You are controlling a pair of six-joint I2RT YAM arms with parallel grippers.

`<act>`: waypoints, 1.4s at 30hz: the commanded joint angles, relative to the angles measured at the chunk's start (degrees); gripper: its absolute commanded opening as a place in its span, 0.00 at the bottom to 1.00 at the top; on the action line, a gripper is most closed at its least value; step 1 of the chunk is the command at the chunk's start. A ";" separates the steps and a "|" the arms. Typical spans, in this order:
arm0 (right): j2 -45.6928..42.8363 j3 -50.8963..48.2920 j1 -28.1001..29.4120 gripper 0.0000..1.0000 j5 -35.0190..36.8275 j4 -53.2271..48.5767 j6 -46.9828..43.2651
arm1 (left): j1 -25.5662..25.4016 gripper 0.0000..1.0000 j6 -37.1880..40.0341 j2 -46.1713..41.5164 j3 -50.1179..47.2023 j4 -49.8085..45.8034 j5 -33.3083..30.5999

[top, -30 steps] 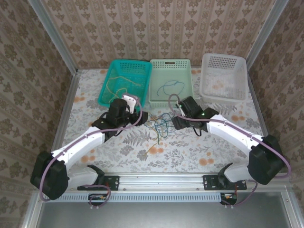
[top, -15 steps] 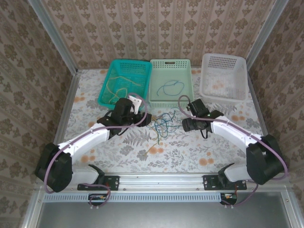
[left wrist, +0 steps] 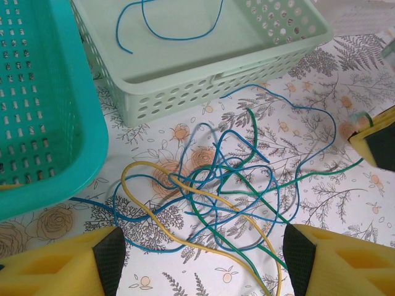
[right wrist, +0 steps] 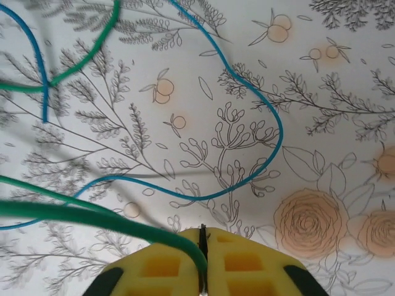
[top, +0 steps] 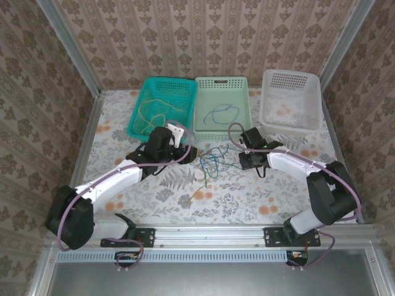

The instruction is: Untangle the cables

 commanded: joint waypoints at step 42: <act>-21.79 3.53 -8.62 0.00 -26.14 0.87 10.64 | -4.38 0.65 4.12 -8.52 -7.92 -1.55 4.70</act>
